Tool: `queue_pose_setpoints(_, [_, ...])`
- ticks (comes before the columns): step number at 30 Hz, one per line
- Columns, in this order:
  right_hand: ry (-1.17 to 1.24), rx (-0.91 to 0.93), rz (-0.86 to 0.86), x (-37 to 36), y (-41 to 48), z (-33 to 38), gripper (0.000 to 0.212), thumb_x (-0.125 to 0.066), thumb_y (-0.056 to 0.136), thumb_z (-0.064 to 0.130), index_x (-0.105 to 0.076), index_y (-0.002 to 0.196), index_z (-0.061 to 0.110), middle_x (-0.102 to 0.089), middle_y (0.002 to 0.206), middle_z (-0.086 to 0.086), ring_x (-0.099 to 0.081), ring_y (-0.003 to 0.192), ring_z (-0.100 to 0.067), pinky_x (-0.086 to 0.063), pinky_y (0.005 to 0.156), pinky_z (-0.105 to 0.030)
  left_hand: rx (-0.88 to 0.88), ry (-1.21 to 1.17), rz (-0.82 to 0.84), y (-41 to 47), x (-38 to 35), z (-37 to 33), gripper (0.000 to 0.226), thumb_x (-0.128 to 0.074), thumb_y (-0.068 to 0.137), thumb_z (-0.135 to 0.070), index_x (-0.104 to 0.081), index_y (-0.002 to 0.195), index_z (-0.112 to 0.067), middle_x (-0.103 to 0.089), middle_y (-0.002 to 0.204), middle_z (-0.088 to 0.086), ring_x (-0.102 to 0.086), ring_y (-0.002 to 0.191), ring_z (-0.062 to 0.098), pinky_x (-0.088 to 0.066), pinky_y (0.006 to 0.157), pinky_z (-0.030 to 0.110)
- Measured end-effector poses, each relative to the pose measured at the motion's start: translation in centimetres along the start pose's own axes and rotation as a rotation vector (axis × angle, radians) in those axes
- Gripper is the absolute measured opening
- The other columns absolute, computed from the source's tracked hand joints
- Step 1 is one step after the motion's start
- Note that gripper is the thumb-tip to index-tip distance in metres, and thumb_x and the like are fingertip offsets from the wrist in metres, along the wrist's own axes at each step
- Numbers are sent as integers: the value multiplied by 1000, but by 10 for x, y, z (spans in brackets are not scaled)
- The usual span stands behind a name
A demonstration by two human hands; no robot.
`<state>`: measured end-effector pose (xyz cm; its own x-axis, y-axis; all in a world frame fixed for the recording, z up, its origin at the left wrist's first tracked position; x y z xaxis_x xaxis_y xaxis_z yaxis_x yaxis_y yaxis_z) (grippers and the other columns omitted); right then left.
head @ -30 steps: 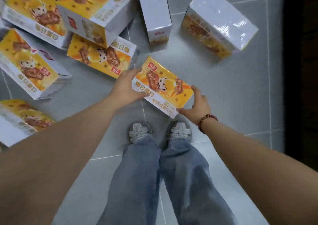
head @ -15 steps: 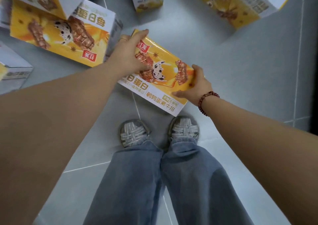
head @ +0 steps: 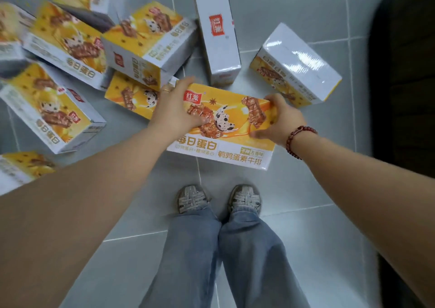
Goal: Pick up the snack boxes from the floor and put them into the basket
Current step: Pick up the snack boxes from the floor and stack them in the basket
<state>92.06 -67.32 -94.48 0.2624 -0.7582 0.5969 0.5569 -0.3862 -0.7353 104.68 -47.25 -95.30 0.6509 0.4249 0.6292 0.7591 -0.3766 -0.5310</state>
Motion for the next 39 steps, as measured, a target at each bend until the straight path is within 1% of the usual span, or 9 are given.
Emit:
queue_pose_setpoints(3, [-43, 95, -41, 52, -42, 53, 87, -85, 63, 33, -35, 135, 32, -56, 124, 0, -54, 112, -26, -50, 91, -41, -6, -30, -87, -33, 66, -29, 89, -86, 60, -34, -37, 134, -34, -48, 128, 9, -49, 113, 22, -36, 89, 27])
queue_pose_setpoints(6, [-45, 183, -75, 104, -97, 107, 82, -83, 65, 30, -38, 133, 32, -58, 118, 0, -56, 108, -26, -48, 83, -32, -33, -43, -167, -73, 140, -67, 89, -87, 58, -35, -39, 133, -31, -50, 126, 8, -48, 116, 24, -37, 92, 29])
queue_pose_setpoints(13, [-123, 369, -173, 233, -252, 227, 85, -83, 66, 23, -37, 138, 28, -55, 127, -6, -53, 113, -29, -43, 86, -31, -120, -58, -344, -193, 312, -172, 89, -86, 60, -37, -39, 135, -28, -49, 127, 13, -42, 121, 27, -32, 89, 26])
queue_pose_setpoints(21, [-236, 660, -367, 332, -414, 331, 84, -82, 66, 26, -38, 137, 28, -58, 125, -5, -55, 109, -30, -45, 81, -32, -168, -79, -633, -336, 454, -241, 86, -86, 59, -33, -39, 132, -30, -51, 122, 12, -50, 111, 26, -38, 91, 31])
queue_pose_setpoints(25, [-285, 816, -404, 344, -474, 349, 83, -82, 67, 31, -38, 137, 30, -58, 124, -8, -54, 111, -32, -46, 86, -35, -157, -106, -773, -411, 473, -249, 82, -86, 60, -32, -40, 128, -31, -54, 111, 4, -53, 98, 19, -39, 83, 29])
queue_pose_setpoints(27, [-303, 892, -399, 338, -498, 352, 84, -82, 67, 31, -38, 137, 30, -58, 124, -9, -54, 112, -33, -46, 84, -34, -121, -117, -844, -452, 470, -250, 80, -85, 63, -28, -41, 129, -28, -49, 102, -2, -48, 90, 13, -35, 82, 26])
queue_pose_setpoints(30, [-340, 1018, -340, 317, -535, 355, 83, -82, 67, 28, -39, 137, 30, -58, 124, -10, -54, 112, -34, -46, 81, -33, -14, -130, -951, -516, 455, -237, 83, -85, 62, -31, -40, 132, -29, -46, 118, 10, -47, 106, 24, -35, 86, 27])
queue_pose_setpoints(35, [-457, 1218, -188, 248, -609, 370, 82, -80, 70, 26, -36, 139, 27, -60, 119, -12, -57, 103, -33, -48, 77, -36, 209, -141, -1091, -633, 424, -189, 84, -85, 61, -36, -38, 131, -32, -49, 122, 11, -48, 112, 29, -40, 94, 37])
queue_pose_setpoints(39, [-542, 1410, -79, 173, -682, 376, 81, -79, 72, 29, -35, 139, 25, -61, 115, -13, -54, 85, -26, -41, 63, -30, 377, -141, -1206, -739, 396, -145, 84, -87, 58, -35, -41, 128, -28, -60, 109, 8, -55, 99, 23, -40, 76, 28])
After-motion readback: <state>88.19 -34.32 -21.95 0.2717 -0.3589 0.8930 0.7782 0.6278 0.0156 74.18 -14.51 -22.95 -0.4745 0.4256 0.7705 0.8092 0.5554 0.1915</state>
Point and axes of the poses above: each hand's wrist, its own y-axis towards the middle knuckle, its own x-axis out of the back of the hand, z = x × y, the point moved 8 cm from there along y, towards the middle knuckle
